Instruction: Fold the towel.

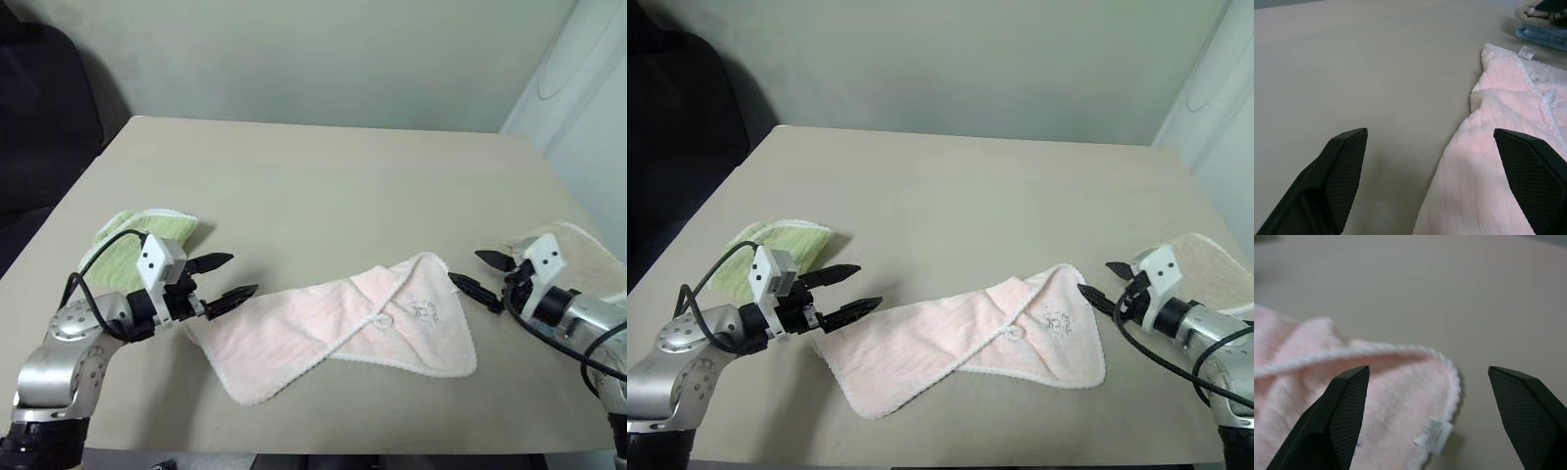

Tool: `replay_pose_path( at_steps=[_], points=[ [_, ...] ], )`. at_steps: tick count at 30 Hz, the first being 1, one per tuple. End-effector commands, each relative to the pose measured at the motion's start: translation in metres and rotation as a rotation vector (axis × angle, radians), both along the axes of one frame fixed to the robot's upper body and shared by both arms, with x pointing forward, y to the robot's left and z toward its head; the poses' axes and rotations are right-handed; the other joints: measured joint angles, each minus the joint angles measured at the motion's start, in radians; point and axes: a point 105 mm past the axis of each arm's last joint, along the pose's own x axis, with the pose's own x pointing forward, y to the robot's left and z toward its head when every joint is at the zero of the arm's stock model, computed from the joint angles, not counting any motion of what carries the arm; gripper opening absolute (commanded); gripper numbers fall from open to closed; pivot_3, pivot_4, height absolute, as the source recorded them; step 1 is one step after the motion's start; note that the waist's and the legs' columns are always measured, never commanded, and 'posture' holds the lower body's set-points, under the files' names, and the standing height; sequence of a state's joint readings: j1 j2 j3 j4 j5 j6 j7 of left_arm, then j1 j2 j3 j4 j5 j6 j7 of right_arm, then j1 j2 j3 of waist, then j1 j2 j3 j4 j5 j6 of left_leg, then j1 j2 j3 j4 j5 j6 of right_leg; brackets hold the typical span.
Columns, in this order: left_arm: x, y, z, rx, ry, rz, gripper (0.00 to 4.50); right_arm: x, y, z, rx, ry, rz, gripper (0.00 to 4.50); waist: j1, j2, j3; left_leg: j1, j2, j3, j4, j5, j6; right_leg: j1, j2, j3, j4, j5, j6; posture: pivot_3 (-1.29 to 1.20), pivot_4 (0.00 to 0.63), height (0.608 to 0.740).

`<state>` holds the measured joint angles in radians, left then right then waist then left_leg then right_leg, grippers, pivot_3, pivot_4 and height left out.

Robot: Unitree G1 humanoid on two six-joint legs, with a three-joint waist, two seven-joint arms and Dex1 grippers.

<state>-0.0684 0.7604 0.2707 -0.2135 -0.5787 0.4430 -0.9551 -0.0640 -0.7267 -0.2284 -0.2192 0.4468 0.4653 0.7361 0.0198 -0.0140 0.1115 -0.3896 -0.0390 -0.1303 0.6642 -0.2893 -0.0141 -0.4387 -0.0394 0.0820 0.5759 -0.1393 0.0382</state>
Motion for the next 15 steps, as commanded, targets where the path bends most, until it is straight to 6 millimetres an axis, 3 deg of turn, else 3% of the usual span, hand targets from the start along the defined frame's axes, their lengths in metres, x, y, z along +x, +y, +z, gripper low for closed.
replay_pose_path(
  at_steps=[1,10,15],
  points=[
    [0.000,-0.001,0.005,0.001,-0.032,-0.004,4.50,0.011,0.000,0.009,-0.033,-0.046,-0.014,4.08,-0.001,0.000,0.000,0.000,0.000,0.000,0.000,0.000,0.000,0.000,0.000,0.000,0.000,0.000,0.000,0.00,0.150,0.740],
    [-0.002,-0.002,0.002,-0.010,-0.032,0.006,4.50,0.041,0.023,0.000,-0.057,-0.014,0.064,4.08,-0.003,0.000,0.000,0.001,0.000,0.000,0.000,0.000,0.000,0.001,0.000,0.000,0.001,0.000,0.000,0.00,0.150,0.740],
    [-0.004,-0.002,0.002,-0.016,-0.037,0.017,4.50,0.067,0.020,-0.012,-0.092,0.033,0.025,4.08,-0.001,0.000,0.000,0.001,0.000,0.000,0.000,0.000,0.000,0.000,0.000,0.000,0.001,0.002,-0.002,0.00,0.150,0.740]
  ],
)
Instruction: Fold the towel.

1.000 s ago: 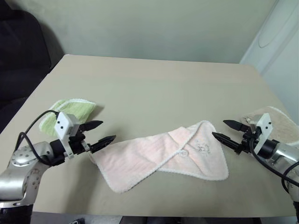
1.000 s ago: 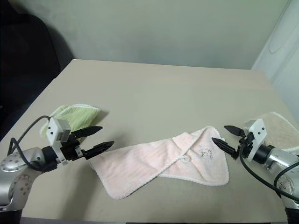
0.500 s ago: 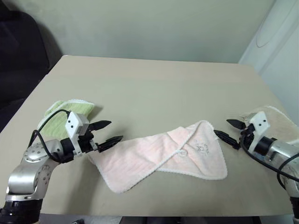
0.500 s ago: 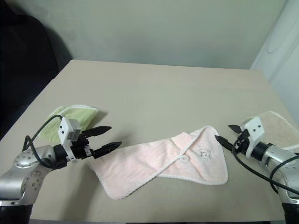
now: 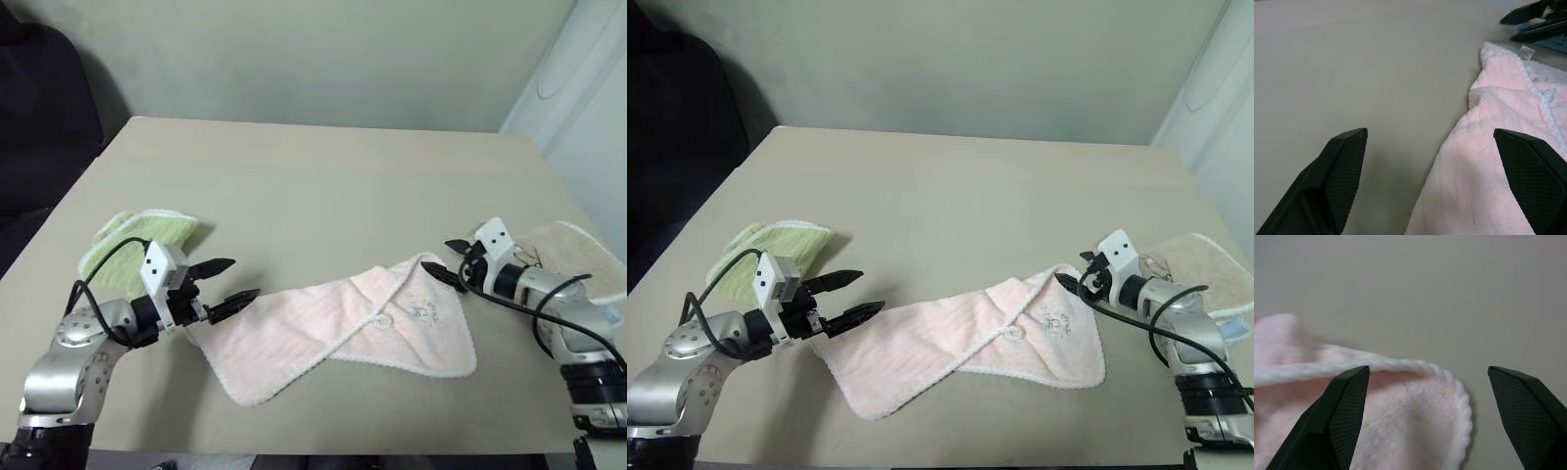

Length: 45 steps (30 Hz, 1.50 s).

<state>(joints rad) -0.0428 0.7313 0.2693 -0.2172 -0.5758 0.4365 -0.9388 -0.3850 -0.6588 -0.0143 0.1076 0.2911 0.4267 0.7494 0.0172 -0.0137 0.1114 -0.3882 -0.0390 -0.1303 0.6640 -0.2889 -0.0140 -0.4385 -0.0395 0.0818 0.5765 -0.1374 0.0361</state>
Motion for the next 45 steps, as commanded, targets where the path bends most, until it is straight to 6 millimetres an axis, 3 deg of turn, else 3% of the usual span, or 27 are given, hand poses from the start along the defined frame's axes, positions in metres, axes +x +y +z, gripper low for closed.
replay_pose_path(
  at_steps=[1,11,12,16,23,24,28,32,35,42,45],
  points=[
    [-0.002,-0.001,0.010,0.008,-0.053,0.001,4.50,0.014,-0.005,0.000,-0.042,-0.015,-0.018,4.08,0.003,0.000,0.000,0.000,0.000,0.000,0.000,0.000,0.000,0.000,0.000,0.000,0.000,0.000,0.000,0.00,0.150,0.740],
    [-0.006,0.001,0.011,0.006,-0.060,0.023,4.50,0.023,-0.002,-0.015,-0.059,0.044,0.005,4.08,0.005,0.000,0.000,0.000,0.000,0.000,0.000,0.000,-0.001,0.000,0.000,-0.001,0.000,0.002,-0.003,0.00,0.150,0.740],
    [-0.006,0.001,0.011,0.006,-0.060,0.024,4.50,0.023,-0.002,-0.016,-0.055,0.051,0.007,3.91,0.005,0.000,0.000,0.000,0.000,0.000,0.000,0.000,-0.001,0.000,0.000,-0.001,0.000,0.002,-0.003,0.00,0.150,0.740],
    [-0.003,0.003,0.013,0.017,-0.068,0.028,4.50,0.025,-0.002,-0.019,-0.053,0.049,-0.008,2.87,0.005,0.000,0.000,0.000,0.000,0.000,0.000,0.000,-0.001,0.000,0.000,-0.001,0.000,0.002,-0.003,0.00,0.150,0.740],
    [0.002,0.004,0.018,0.030,-0.079,0.019,4.50,0.026,0.000,-0.016,-0.014,0.039,-0.017,0.23,0.005,0.000,0.000,0.000,0.000,0.000,0.000,0.001,-0.001,0.000,0.000,-0.001,0.000,0.002,-0.004,0.00,0.150,0.740],
    [0.002,0.004,0.019,0.035,-0.081,0.013,4.50,0.026,0.000,-0.016,-0.013,0.037,-0.022,0.03,0.005,0.000,0.000,0.000,0.000,0.000,0.000,0.001,-0.001,0.000,0.000,-0.001,0.000,0.002,-0.004,0.00,0.150,0.740],
    [0.000,0.000,0.024,0.062,-0.091,-0.040,4.50,0.030,-0.005,-0.015,-0.032,0.010,-0.064,0.03,0.004,0.000,0.000,0.000,0.000,0.000,0.000,0.001,-0.001,0.000,0.000,-0.001,0.000,0.003,-0.004,0.00,0.150,0.740],
    [-0.006,-0.006,0.019,0.195,-0.070,-0.171,4.50,0.036,-0.009,-0.016,-0.050,-0.001,-0.106,0.03,0.005,0.000,0.000,0.001,0.001,0.000,0.000,0.001,-0.001,0.000,0.000,-0.001,0.000,0.003,-0.004,0.00,0.150,0.740],
    [-0.018,-0.014,0.015,0.318,-0.035,-0.345,4.50,0.039,-0.007,-0.016,-0.051,-0.007,-0.107,0.03,0.005,0.000,0.000,0.001,0.001,0.000,0.000,0.000,-0.001,0.000,0.000,-0.001,0.000,0.004,-0.006,0.00,0.150,0.740],
    [-0.041,-0.034,0.026,0.380,0.007,-0.667,4.50,0.043,0.000,-0.017,-0.047,-0.016,-0.102,0.03,0.002,0.000,0.000,-0.001,0.001,0.000,0.000,0.000,-0.001,-0.003,0.000,0.000,-0.001,0.005,-0.008,0.00,0.150,0.740],
    [-0.058,-0.042,0.016,0.492,0.030,-0.847,4.50,0.042,0.002,-0.019,-0.052,-0.019,-0.099,0.03,-0.002,0.001,0.000,-0.001,0.001,-0.001,0.000,0.000,-0.001,-0.003,0.000,0.000,-0.001,0.005,-0.008,0.00,0.150,0.740]
  ],
)
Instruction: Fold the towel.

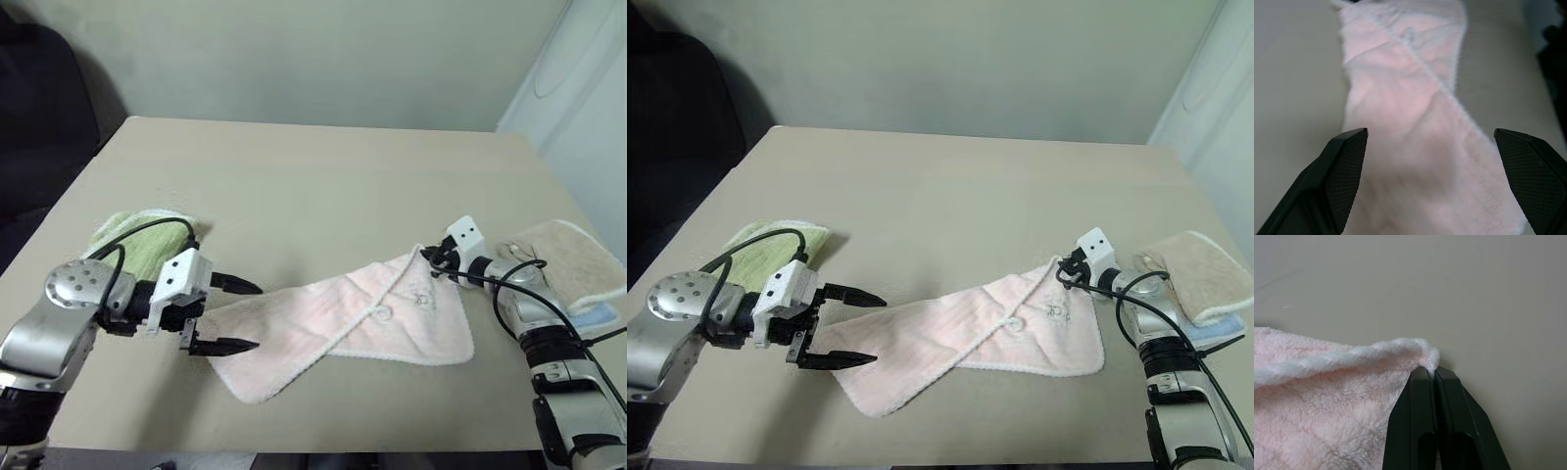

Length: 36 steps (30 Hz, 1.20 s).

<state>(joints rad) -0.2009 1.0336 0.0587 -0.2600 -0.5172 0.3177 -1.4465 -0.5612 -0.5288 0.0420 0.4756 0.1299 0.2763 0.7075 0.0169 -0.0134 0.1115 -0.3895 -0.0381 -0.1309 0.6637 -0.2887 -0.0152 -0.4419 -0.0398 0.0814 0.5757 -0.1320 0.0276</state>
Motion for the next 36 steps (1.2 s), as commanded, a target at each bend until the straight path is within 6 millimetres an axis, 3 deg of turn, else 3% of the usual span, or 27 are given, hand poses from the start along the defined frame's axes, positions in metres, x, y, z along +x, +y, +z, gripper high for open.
replay_pose_path(
  at_steps=[1,10,18,22,29,32,33,36],
  points=[
    [-0.021,-0.010,-0.009,0.135,0.009,-0.225,4.50,0.004,-0.005,0.010,-0.014,-0.052,-0.030,0.03,-0.004,0.000,0.000,0.000,0.000,0.000,0.000,0.000,0.000,0.000,0.000,0.000,0.000,0.000,0.000,0.00,0.150,0.740],
    [-0.029,-0.008,-0.046,0.330,0.002,-0.428,4.50,-0.003,-0.005,0.006,-0.008,-0.050,-0.039,0.03,-0.006,0.001,0.000,-0.001,0.000,0.000,0.000,0.000,0.000,-0.001,0.000,0.000,-0.001,0.000,0.000,0.00,0.150,0.740],
    [-0.022,-0.005,-0.086,0.440,-0.098,-0.457,4.50,-0.009,-0.006,0.006,-0.008,-0.050,-0.047,0.03,-0.003,0.001,-0.001,-0.003,0.000,0.000,-0.001,0.000,0.000,-0.002,-0.001,0.000,-0.001,0.000,0.000,0.00,0.150,0.740],
    [-0.023,-0.005,-0.089,0.417,-0.078,-0.435,3.64,-0.010,-0.007,0.006,-0.009,-0.048,-0.051,0.00,-0.001,0.010,-0.006,-0.003,-0.001,0.000,-0.001,0.000,0.001,-0.002,-0.002,0.000,-0.001,0.000,0.000,0.00,0.150,0.740],
    [-0.014,-0.005,-0.076,0.307,-0.057,-0.310,1.44,-0.013,-0.004,0.007,-0.004,-0.049,-0.041,0.00,-0.001,0.011,-0.007,-0.003,0.000,0.000,-0.002,0.000,0.001,-0.003,-0.002,-0.001,-0.001,0.000,0.001,0.00,0.150,0.740],
    [-0.011,-0.006,-0.063,0.224,-0.029,-0.237,0.27,-0.016,-0.004,0.007,-0.002,-0.047,-0.039,0.00,-0.002,0.011,-0.008,-0.004,0.000,0.000,-0.002,-0.001,0.000,-0.004,-0.002,-0.001,-0.001,-0.001,0.001,0.00,0.150,0.740],
    [-0.009,-0.006,-0.057,0.186,-0.022,-0.205,0.03,-0.016,-0.004,0.008,-0.001,-0.046,-0.039,0.00,-0.002,0.011,-0.008,-0.004,0.000,0.000,-0.002,-0.001,0.000,-0.003,-0.002,-0.001,-0.001,-0.001,0.001,0.00,0.150,0.740],
    [-0.001,-0.008,-0.040,0.071,-0.005,-0.114,0.03,-0.018,-0.006,0.009,0.001,-0.049,-0.042,0.00,-0.001,0.011,-0.008,-0.005,0.000,0.000,-0.002,-0.001,0.001,-0.003,-0.002,-0.002,-0.001,-0.001,0.001,0.00,0.150,0.740]
  ],
)
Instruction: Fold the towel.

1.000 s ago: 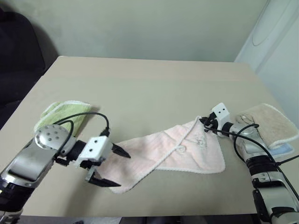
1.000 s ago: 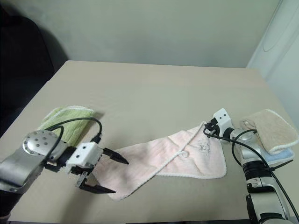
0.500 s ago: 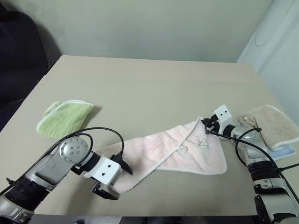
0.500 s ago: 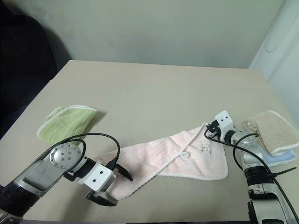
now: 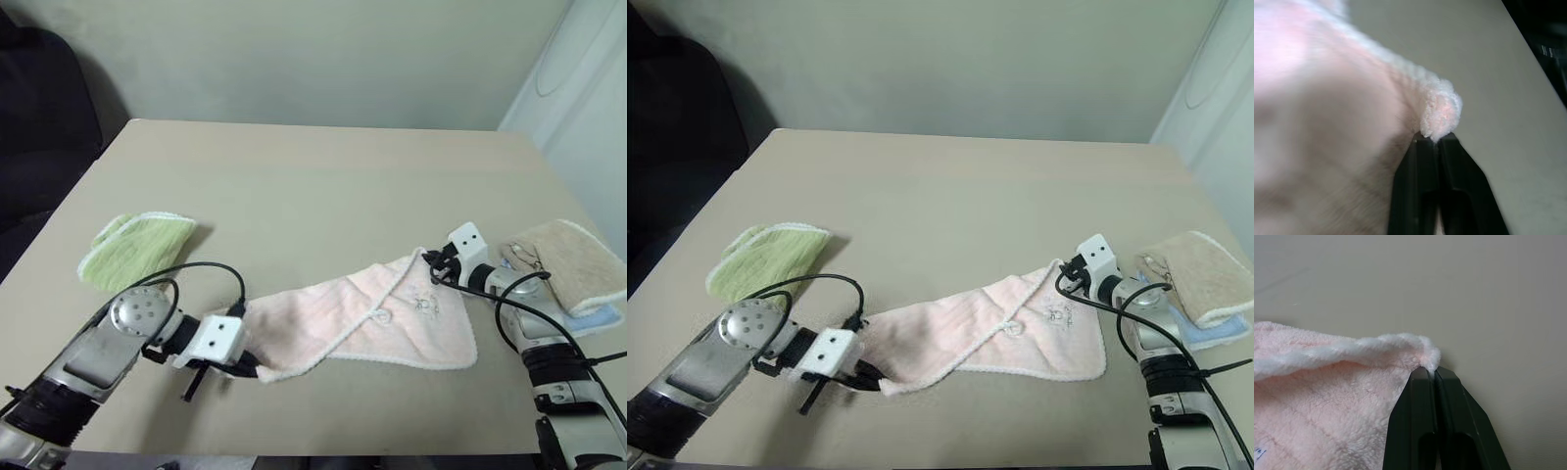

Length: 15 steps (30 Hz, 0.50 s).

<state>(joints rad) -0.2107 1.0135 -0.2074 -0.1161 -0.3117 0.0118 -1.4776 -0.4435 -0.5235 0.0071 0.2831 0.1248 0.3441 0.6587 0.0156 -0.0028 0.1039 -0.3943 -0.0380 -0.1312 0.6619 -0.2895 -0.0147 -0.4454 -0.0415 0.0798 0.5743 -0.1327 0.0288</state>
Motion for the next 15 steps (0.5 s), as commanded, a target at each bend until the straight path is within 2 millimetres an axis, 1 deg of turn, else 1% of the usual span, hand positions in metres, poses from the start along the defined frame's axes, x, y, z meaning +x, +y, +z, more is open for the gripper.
replay_pose_path(
  at_steps=[1,4,6,8,10,12,15],
  points=[
    [0.010,-0.005,0.029,-0.158,-0.013,0.099,0.03,-0.002,-0.006,0.011,0.010,-0.029,-0.010,0.00,0.000,0.000,0.000,0.000,0.000,0.000,0.000,0.000,0.000,0.000,0.000,0.000,0.000,0.000,0.000,0.00,0.150,0.740],
    [0.030,-0.005,0.058,-0.348,-0.023,0.260,0.03,-0.003,-0.011,0.022,0.028,-0.060,-0.014,0.00,0.002,0.000,0.000,0.000,0.000,0.000,0.000,0.000,0.000,0.000,0.000,0.000,0.000,0.000,0.000,0.00,0.150,0.740],
    [0.043,-0.001,0.079,-0.485,-0.004,0.361,0.03,-0.003,-0.016,0.031,0.032,-0.091,-0.018,0.00,0.003,0.000,0.001,-0.002,0.000,0.000,0.001,0.000,0.000,0.000,0.000,0.000,0.000,0.000,0.000,0.00,0.150,0.740],
    [0.057,0.005,0.098,-0.602,-0.038,0.445,0.03,-0.001,-0.021,0.044,0.033,-0.132,-0.024,0.00,0.003,0.000,0.001,-0.003,0.000,0.000,0.001,0.001,0.000,-0.001,0.000,0.000,0.001,0.000,0.000,0.00,0.150,0.740],
    [0.080,0.013,0.122,-0.732,-0.110,0.555,0.03,0.006,-0.030,0.064,0.020,-0.197,-0.053,0.00,0.004,0.000,0.001,-0.003,0.000,0.001,0.001,0.002,0.000,-0.001,0.000,0.000,0.001,0.000,0.000,0.00,0.150,0.740],
    [0.096,0.018,0.135,-0.803,-0.177,0.622,0.03,0.010,-0.035,0.079,0.013,-0.243,-0.074,0.00,0.002,0.000,0.001,-0.004,0.000,0.001,0.002,0.004,0.000,-0.001,-0.001,0.000,0.001,0.002,0.002,0.00,0.150,0.740],
    [0.126,0.032,0.175,-0.967,-0.302,0.752,0.03,0.014,-0.042,0.119,0.004,-0.358,-0.097,0.00,0.004,-0.001,0.002,-0.003,0.000,0.001,0.002,0.005,0.000,-0.001,-0.001,0.000,0.000,0.003,0.003,0.00,0.150,0.740]
  ],
)
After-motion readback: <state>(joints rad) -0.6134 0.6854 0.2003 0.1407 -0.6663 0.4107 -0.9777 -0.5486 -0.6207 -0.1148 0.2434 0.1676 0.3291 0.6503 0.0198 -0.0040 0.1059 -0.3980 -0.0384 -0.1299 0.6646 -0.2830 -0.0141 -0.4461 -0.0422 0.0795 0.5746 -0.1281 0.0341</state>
